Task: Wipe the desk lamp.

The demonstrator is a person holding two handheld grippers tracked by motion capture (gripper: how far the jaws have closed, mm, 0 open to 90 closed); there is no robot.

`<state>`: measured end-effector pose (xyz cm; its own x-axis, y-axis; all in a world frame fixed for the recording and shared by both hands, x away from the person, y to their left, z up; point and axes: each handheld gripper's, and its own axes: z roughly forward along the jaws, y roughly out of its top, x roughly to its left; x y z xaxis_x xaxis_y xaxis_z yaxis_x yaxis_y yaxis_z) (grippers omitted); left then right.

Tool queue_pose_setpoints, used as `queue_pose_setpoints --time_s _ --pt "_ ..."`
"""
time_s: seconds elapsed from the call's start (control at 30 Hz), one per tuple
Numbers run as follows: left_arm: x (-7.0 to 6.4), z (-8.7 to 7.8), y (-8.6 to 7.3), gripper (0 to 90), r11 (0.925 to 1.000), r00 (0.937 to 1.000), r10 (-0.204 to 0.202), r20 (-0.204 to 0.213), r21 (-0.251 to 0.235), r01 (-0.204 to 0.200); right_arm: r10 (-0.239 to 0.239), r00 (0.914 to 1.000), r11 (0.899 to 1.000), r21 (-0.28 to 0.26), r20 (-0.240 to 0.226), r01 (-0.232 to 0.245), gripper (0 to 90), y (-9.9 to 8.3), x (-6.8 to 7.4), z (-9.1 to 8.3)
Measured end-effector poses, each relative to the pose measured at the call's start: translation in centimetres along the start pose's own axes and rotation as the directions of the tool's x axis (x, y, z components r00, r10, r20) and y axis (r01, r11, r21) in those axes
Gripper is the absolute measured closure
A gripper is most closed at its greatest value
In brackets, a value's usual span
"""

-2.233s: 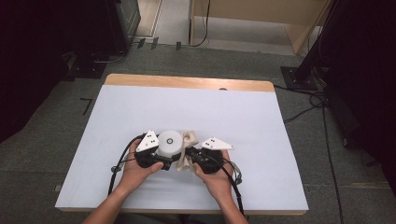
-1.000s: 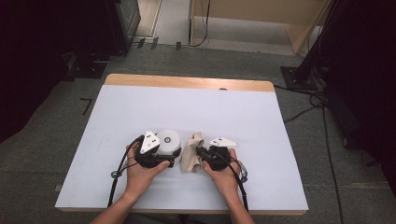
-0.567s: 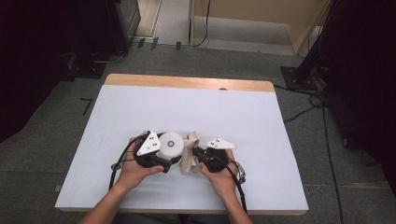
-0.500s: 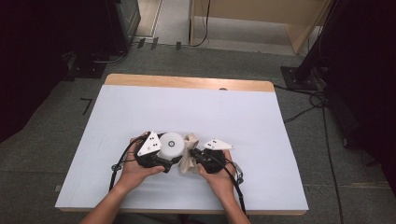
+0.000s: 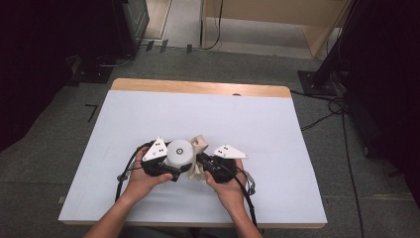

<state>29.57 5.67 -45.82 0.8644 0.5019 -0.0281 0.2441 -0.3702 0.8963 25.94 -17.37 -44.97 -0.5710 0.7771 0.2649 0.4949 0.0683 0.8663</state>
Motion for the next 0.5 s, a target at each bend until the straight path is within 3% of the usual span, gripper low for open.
queue_pose_setpoints --time_s 0.1,0.2,0.5 --pt "0.0 0.0 0.0 8.3 1.0 1.0 0.0 -0.001 0.002 0.0 -0.008 0.9999 1.0 -0.022 -0.01 0.007 85.0 0.6 0.2 -0.6" --pt "-0.1 0.0 0.0 8.2 1.0 1.0 -0.004 -0.002 0.001 0.004 -0.018 0.9998 1.0 -0.008 -0.011 0.018 84.9 0.6 0.2 -0.5" --pt "-0.1 0.0 0.0 8.2 1.0 1.0 -0.008 -0.002 0.0 0.008 0.009 0.9998 0.994 0.11 0.015 -0.01 84.6 -1.7 -0.7 1.8"
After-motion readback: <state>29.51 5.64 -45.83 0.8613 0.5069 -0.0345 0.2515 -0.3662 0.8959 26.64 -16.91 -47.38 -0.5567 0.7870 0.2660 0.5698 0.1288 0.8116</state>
